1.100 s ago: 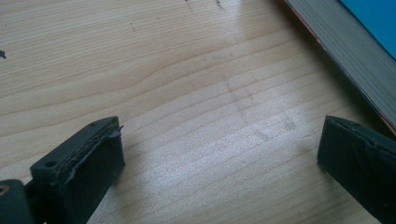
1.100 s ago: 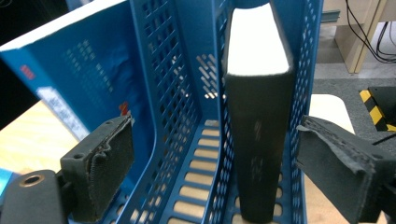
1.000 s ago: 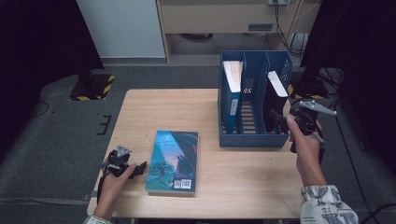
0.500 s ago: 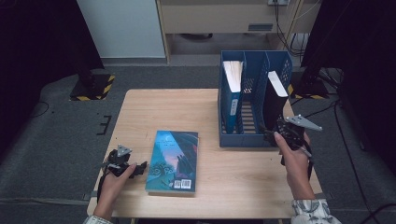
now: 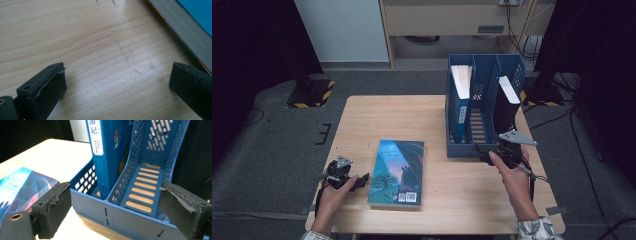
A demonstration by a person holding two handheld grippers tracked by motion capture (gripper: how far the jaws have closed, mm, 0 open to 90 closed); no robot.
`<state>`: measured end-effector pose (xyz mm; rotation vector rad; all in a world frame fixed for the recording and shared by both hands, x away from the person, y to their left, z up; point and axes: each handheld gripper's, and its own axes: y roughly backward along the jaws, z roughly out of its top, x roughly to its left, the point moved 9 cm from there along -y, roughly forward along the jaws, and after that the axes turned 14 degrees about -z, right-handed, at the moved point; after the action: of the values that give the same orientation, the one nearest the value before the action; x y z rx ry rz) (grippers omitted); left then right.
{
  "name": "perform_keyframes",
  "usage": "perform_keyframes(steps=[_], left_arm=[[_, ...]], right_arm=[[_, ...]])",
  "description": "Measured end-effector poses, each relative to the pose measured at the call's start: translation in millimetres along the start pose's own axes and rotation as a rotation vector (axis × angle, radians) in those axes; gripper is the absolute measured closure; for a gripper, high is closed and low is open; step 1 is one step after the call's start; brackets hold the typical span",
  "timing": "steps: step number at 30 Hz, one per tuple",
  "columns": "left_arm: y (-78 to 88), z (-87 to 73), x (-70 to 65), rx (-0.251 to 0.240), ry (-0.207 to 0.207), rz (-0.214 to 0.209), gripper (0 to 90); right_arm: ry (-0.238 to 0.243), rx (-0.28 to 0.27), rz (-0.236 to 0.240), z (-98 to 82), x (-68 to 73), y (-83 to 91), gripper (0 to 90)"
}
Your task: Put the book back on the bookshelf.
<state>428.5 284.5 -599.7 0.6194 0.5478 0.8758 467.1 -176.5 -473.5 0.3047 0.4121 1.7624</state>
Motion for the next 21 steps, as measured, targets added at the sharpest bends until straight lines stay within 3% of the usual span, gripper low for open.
perform_keyframes(steps=[13, 21], left_arm=[[15.6, 11.0, -1.6, -0.092, 0.034, -0.016, 8.6], [27.4, 23.2, -24.5, -0.162, 0.030, -0.078, 10.6]], right_arm=[[0.046, 0.043, 0.078, -13.8, 39.6, -4.9, 10.8], [0.063, 0.081, 0.156, -28.5, 80.2, -6.2, 11.1]])
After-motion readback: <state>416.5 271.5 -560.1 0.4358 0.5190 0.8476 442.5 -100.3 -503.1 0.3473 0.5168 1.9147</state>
